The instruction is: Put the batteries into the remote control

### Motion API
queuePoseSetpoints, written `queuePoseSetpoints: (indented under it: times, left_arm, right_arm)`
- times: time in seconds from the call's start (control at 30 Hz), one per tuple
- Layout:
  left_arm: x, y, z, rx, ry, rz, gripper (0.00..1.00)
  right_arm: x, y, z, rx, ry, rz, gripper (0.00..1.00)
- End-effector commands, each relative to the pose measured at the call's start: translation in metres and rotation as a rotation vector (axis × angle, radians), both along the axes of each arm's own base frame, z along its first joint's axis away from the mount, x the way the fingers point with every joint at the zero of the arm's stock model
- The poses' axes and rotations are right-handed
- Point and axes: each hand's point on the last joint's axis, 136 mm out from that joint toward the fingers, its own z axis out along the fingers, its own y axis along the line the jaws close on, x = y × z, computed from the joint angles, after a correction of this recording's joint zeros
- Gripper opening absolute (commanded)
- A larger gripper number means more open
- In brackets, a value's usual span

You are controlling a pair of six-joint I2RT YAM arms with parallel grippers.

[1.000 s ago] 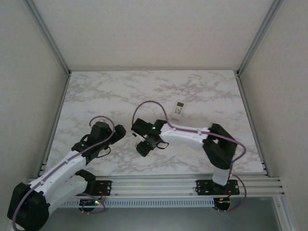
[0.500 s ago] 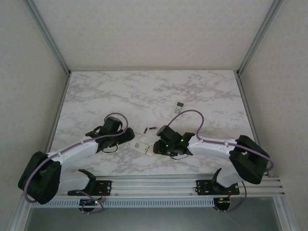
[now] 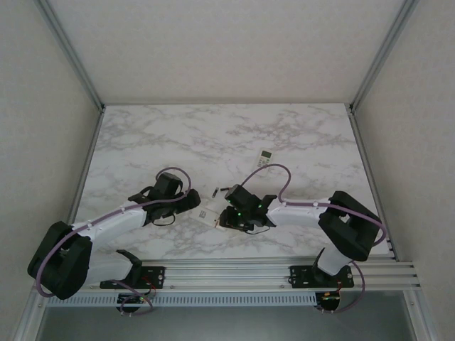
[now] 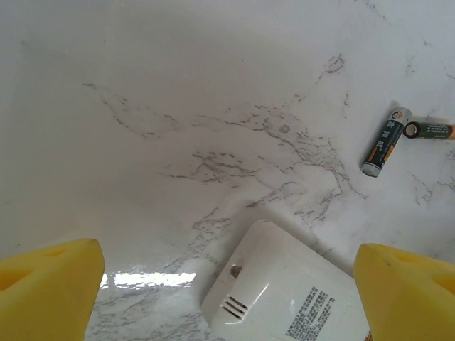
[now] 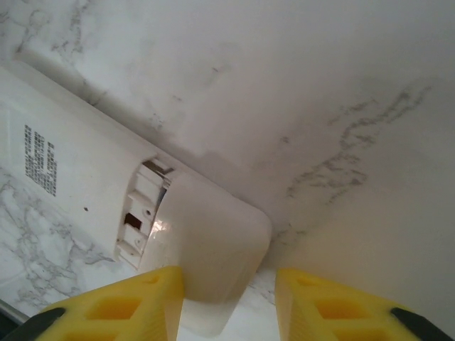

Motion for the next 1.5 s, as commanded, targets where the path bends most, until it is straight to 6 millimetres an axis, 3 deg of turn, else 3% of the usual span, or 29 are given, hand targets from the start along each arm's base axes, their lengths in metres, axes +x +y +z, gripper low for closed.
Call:
queuePoseSetpoints:
  times: [0.0,0.4,0.7,0.93,1.2,1.33,1.47]
  left_arm:
    - [-0.001,0.000,-0.002,0.002,-0.008,0.008,0.91]
    - [-0.024,-0.021,-0.032,-0.052,0.073,-0.019,0.81]
    - [-0.028,-0.024,-0.033,-0.081,0.077,-0.016,0.78]
    - [-0.028,-0.033,-0.034,-0.105,0.075,-0.020,0.77]
    - [-0.036,-0.045,-0.042,-0.201,0.110,0.011,0.67]
    - [-0.036,-0.047,-0.039,-0.234,0.104,0.023,0.64]
    - [-0.036,-0.048,-0.039,-0.236,0.098,0.016,0.63]
  right_arm:
    - [-0.005,0.001,-0.004,-0.060,-0.001,0.051,0.38]
    - [-0.014,-0.005,-0.031,-0.209,0.022,0.126,0.32]
    - [-0.047,-0.018,-0.047,-0.345,0.058,0.299,0.30]
    - [-0.067,-0.028,-0.051,-0.361,0.163,0.305,0.32]
    - [-0.062,-0.027,-0.041,-0.365,0.193,0.127,0.33]
    - [-0.065,-0.034,-0.037,-0.431,0.158,0.167,0.33]
    - [-0.059,-0.040,-0.051,-0.495,0.134,0.203,0.32]
